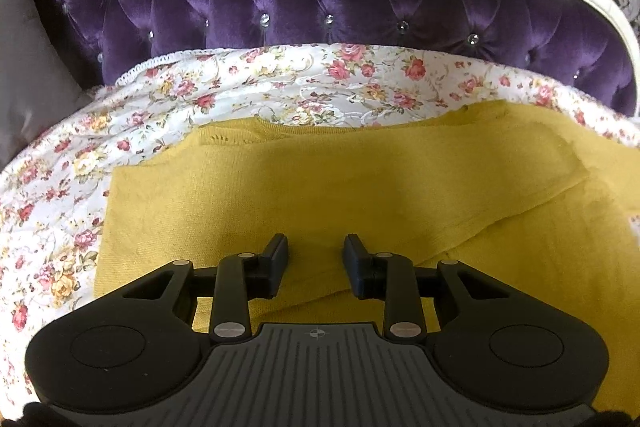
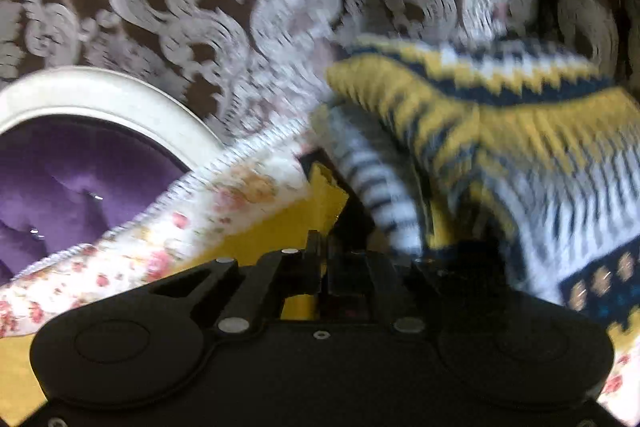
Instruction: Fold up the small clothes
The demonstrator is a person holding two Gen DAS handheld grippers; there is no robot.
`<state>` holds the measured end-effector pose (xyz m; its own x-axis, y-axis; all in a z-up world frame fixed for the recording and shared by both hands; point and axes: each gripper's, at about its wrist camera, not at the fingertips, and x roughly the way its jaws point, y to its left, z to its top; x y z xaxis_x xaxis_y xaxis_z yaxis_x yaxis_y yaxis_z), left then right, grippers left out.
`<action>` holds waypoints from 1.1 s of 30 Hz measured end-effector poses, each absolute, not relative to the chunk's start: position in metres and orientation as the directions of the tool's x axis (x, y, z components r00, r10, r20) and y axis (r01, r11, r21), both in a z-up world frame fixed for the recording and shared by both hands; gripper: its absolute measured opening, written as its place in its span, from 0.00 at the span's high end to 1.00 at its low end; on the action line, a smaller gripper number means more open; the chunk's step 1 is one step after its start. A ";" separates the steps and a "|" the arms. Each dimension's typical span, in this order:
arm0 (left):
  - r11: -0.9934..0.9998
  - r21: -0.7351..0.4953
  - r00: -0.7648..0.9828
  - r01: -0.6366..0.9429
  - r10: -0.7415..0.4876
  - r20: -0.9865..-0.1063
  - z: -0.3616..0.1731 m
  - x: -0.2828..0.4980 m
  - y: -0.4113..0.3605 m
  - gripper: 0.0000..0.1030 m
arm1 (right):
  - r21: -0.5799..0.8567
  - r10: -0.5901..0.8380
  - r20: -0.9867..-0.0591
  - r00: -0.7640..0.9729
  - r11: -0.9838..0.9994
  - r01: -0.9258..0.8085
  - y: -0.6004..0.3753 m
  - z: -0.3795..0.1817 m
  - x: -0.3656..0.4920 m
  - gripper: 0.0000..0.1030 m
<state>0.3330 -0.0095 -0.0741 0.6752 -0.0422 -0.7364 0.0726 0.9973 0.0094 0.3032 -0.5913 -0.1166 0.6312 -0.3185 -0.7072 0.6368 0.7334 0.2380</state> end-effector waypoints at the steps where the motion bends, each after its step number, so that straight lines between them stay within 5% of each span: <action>1: 0.997 0.001 0.673 0.074 -0.050 -0.738 -0.073 0.332 -0.008 0.71 | 0.233 -0.321 -0.698 0.640 0.744 0.626 -0.588 -0.108 0.302 0.91; 11: 0.996 -0.032 0.685 0.083 -0.081 -0.724 -0.055 0.307 0.019 0.71 | 0.220 -0.178 -0.566 0.805 0.909 0.355 -0.496 -0.003 0.312 0.91; 19: 0.997 -0.060 0.690 0.048 -0.076 -0.720 -0.050 0.290 0.056 0.71 | 0.281 0.183 -0.436 0.881 0.958 -0.060 -0.334 0.062 0.333 0.91; 26: 0.995 -0.099 0.672 0.001 -0.073 -0.737 -0.057 0.291 0.089 0.71 | 0.303 0.459 -0.461 0.759 0.886 -0.351 -0.178 0.009 0.346 0.90; 33: 0.991 -0.131 0.650 0.007 -0.104 -0.753 -0.061 0.295 0.097 0.71 | 0.296 0.486 -0.574 0.659 0.873 -0.386 -0.128 -0.071 0.328 0.80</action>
